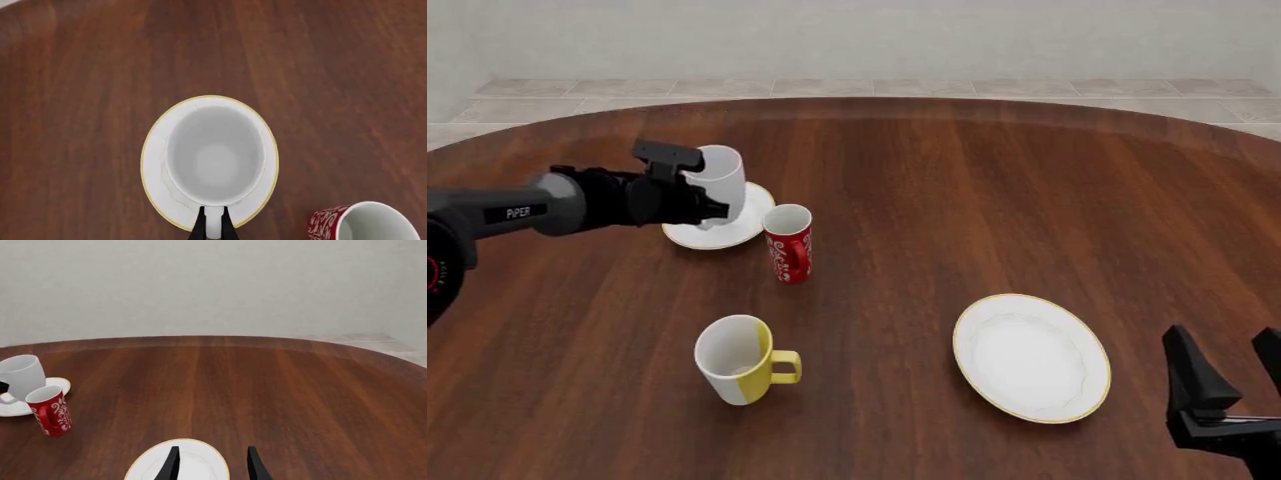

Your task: Put the white mug on the left plate.

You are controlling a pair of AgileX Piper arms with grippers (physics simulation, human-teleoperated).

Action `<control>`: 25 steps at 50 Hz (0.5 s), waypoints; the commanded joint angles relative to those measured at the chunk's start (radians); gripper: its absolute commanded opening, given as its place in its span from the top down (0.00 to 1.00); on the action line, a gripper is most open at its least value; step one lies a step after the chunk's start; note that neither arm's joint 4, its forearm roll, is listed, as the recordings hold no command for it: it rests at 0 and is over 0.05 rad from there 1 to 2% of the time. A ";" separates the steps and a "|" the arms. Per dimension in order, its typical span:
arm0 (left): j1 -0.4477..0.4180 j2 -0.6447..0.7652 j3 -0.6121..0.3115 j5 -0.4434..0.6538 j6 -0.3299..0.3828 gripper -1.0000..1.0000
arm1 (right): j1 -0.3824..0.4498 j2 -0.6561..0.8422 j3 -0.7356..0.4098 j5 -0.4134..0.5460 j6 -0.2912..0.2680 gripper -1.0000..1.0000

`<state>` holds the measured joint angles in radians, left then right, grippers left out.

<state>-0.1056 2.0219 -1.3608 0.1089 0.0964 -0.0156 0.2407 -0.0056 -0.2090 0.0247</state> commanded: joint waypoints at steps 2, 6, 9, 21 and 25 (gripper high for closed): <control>0.010 0.013 -0.008 -0.005 -0.003 1.00 | 0.001 0.012 -0.002 -0.008 0.000 0.00; 0.015 0.016 -0.005 -0.009 -0.005 1.00 | 0.002 0.017 -0.003 -0.011 -0.001 0.00; 0.015 0.021 -0.004 -0.012 -0.004 1.00 | 0.003 0.021 -0.002 -0.015 0.000 0.00; 0.022 0.050 -0.020 -0.017 -0.008 1.00 | 0.004 0.030 -0.005 -0.019 0.000 0.00; 0.024 0.057 -0.027 -0.016 -0.005 1.00 | 0.005 0.032 -0.006 -0.019 0.000 0.00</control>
<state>-0.0863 2.0634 -1.3730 0.0965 0.0859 -0.0121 0.2650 -0.0096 -0.2244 0.0247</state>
